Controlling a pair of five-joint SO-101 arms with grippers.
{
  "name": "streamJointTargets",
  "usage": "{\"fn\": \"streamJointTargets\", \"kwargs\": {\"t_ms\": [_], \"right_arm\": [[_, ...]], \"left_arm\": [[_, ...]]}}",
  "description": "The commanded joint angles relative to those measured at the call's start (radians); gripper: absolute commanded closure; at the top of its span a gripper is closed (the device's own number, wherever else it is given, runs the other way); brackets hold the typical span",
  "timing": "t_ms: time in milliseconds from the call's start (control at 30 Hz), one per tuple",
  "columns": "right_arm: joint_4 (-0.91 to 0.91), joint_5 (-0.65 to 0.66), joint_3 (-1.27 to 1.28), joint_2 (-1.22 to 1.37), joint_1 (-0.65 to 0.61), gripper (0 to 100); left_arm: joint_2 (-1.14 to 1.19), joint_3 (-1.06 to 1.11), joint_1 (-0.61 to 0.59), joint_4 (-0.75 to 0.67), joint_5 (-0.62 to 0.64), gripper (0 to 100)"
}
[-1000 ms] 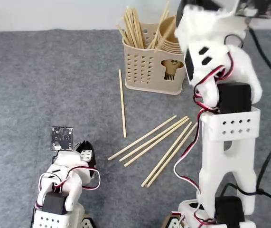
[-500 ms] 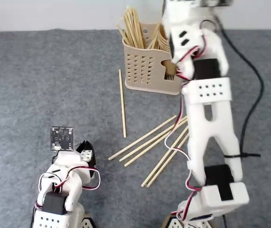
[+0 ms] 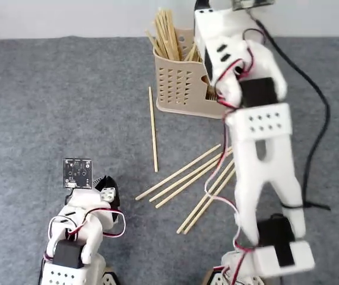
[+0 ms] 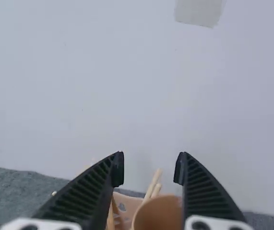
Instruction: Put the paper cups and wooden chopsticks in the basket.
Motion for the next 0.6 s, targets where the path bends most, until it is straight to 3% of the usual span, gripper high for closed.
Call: {"fn": "streamJointTargets", "kwargs": {"t_ms": [0,300,567], "right_arm": [[0.206,-0.017,-0.055,-0.12,-0.002,81.2],[0.676,-0.236,-0.046,-0.14,0.036,81.1],[0.835,-0.315,0.066,-0.143,0.039,80.9]], "left_arm": [[-0.015,-0.01,-0.011,0.002,-0.008,98],[-0.015,-0.01,-0.014,0.002,-0.008,98],[-0.015,-0.01,-0.014,0.002,-0.008,98]]}}
